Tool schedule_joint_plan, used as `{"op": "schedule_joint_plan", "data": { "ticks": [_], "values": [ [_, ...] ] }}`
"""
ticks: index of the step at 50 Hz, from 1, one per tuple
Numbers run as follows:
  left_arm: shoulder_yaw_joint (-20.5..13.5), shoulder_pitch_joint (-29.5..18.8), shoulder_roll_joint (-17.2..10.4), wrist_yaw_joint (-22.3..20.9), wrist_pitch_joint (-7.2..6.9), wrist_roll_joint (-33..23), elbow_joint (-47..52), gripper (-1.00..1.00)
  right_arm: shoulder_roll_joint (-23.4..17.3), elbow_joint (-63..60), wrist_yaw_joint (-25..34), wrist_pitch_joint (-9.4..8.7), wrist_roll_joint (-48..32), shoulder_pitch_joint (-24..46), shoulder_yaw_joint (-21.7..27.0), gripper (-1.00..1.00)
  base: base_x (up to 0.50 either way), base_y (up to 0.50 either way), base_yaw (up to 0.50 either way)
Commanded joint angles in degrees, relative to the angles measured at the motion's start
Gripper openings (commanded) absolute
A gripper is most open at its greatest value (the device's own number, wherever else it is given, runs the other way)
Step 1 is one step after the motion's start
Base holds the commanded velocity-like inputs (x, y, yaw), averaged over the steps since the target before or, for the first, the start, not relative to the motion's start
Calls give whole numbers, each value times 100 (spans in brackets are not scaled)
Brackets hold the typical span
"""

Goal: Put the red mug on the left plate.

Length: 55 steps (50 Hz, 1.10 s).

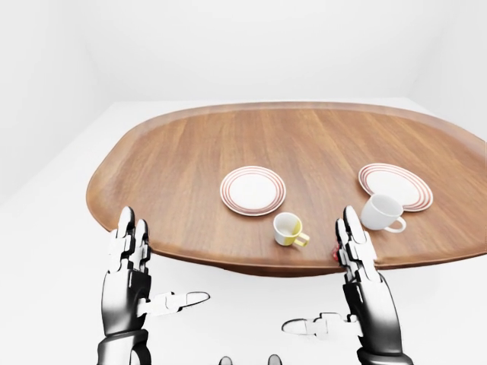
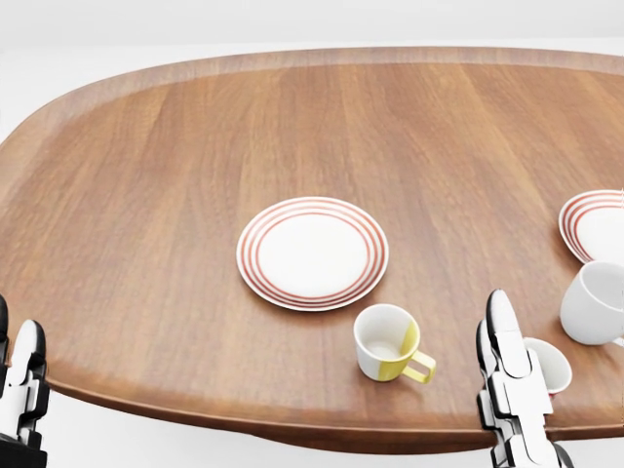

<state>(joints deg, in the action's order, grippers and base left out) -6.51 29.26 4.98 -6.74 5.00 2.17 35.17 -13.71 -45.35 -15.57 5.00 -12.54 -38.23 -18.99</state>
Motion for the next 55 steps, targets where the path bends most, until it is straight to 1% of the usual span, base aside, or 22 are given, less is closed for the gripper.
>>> {"op": "schedule_joint_plan", "data": {
  "ticks": [1, 10, 55],
  "values": [
    [-4, 18, -3, -17, 0, 27, 1, 100, -28, 9, -14, 0, -5, -28, -21, 100, 38, 44, 0],
    [20, 2, -11, 0, 0, -6, -25, 100, -106, 20, 32, 0, -6, -78, -65, 100, 49, 12, 0],
    [5, 36, 2, -53, 0, 33, 14, 100, -91, 6, -3, 0, -124, 26, -115, 100, 50, 4, 0]
  ]
}}
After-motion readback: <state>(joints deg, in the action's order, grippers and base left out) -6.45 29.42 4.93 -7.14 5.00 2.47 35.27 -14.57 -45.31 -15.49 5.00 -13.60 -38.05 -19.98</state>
